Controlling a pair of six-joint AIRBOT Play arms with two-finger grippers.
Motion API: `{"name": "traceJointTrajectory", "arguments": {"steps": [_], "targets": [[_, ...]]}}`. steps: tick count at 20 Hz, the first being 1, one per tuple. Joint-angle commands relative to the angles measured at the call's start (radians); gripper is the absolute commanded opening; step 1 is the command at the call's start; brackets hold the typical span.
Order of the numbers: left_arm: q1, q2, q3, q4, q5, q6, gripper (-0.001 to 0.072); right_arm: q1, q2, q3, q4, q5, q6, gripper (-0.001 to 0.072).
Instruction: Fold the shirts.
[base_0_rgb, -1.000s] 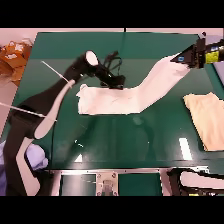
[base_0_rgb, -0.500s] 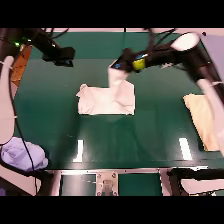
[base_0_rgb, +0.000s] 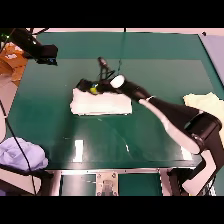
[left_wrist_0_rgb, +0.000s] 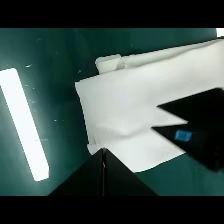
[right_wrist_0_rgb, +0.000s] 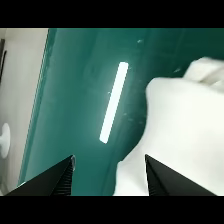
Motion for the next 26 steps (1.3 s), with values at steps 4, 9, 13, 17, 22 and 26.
{"name": "traceJointTrajectory", "arguments": {"steps": [4, 9, 13, 17, 22, 26], "targets": [[0.004, 0.001, 0.001, 0.012, -0.002, 0.013, 0.0025, -0.412, 0.121, -0.027, -0.150, 0.469, 0.001, 0.0493], [0.004, 0.001, 0.001, 0.012, 0.003, 0.011, 0.0025, -0.608, 0.141, -0.244, -0.235, 0.573, -0.044, 0.0597], [0.004, 0.001, 0.001, 0.011, 0.015, 0.005, 0.0025, -0.560, 0.099, -0.362, -0.175, 0.500, -0.114, 0.0597], [0.004, 0.001, 0.001, 0.010, 0.015, 0.002, 0.0025, -0.440, 0.053, -0.361, 0.013, 0.416, -0.196, 0.0591], [0.004, 0.001, 0.001, 0.009, 0.008, 0.003, 0.0025, -0.393, 0.076, -0.257, 0.042, 0.415, -0.182, 0.0013], [0.004, 0.001, 0.001, 0.009, -0.006, 0.003, 0.0025, -0.550, 0.220, -0.160, 0.032, 0.476, -0.133, 0.0012]]}}
